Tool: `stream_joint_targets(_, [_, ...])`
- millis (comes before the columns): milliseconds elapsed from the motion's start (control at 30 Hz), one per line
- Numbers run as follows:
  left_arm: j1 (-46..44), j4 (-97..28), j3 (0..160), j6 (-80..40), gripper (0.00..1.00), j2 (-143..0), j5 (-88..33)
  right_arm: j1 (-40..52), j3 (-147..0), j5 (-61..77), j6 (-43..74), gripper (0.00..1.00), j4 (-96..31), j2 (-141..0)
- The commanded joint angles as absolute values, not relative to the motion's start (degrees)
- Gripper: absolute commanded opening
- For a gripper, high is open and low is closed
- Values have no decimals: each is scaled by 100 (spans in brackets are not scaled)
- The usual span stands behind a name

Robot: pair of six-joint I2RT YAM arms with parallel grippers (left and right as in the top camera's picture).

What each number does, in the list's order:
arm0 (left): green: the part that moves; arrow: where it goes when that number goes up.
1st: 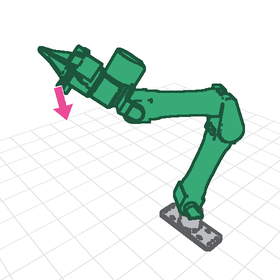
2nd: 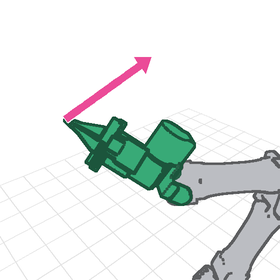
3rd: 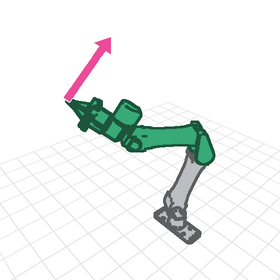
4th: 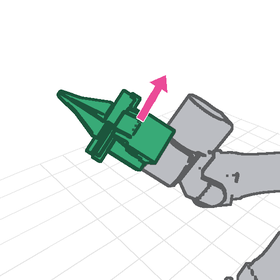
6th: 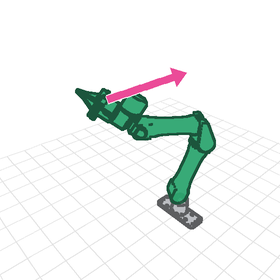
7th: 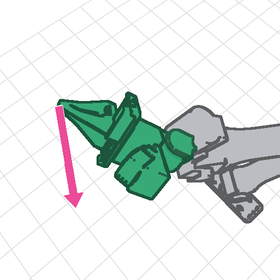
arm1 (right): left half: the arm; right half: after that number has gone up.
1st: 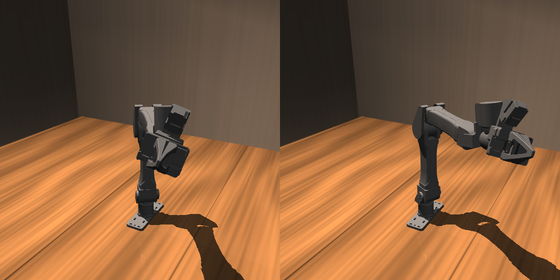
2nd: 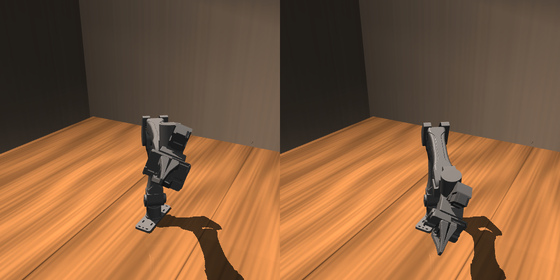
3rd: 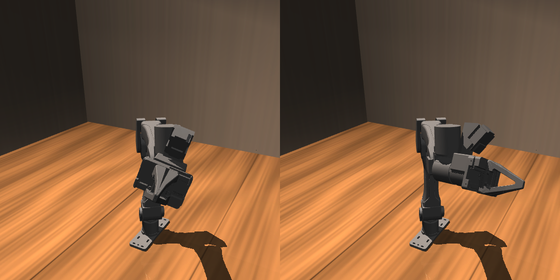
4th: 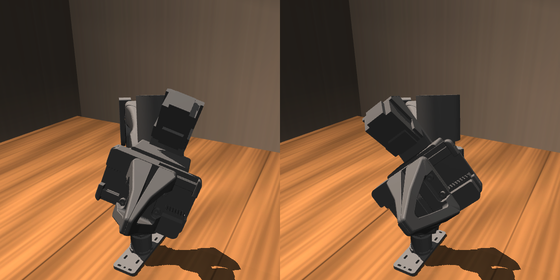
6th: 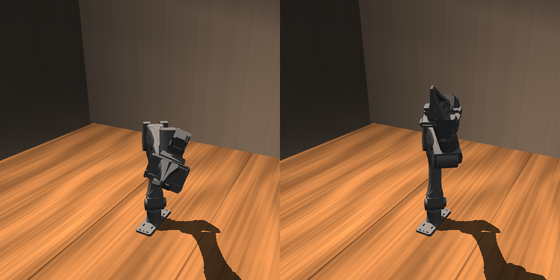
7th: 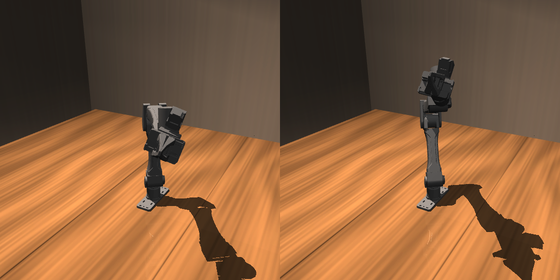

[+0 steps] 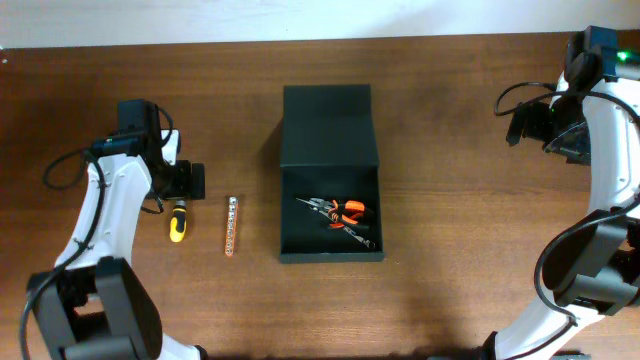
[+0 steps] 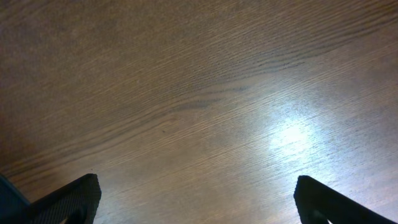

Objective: Pack container
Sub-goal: 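Move the left gripper over the yellow-black screwdriver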

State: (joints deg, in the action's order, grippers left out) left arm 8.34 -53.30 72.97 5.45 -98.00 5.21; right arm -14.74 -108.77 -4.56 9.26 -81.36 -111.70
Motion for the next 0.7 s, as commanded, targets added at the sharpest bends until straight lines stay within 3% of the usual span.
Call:
stream_joint_targets(0, [967,-5312,7185,749,99,-10090,556,-1466,-10864,-427,996,99,-8134,-11111])
stream_joint_targets(667, [1356,-5293,7144,869,99,-10853,279,-1466,-10864,-427,996,99,-8134,-11111])
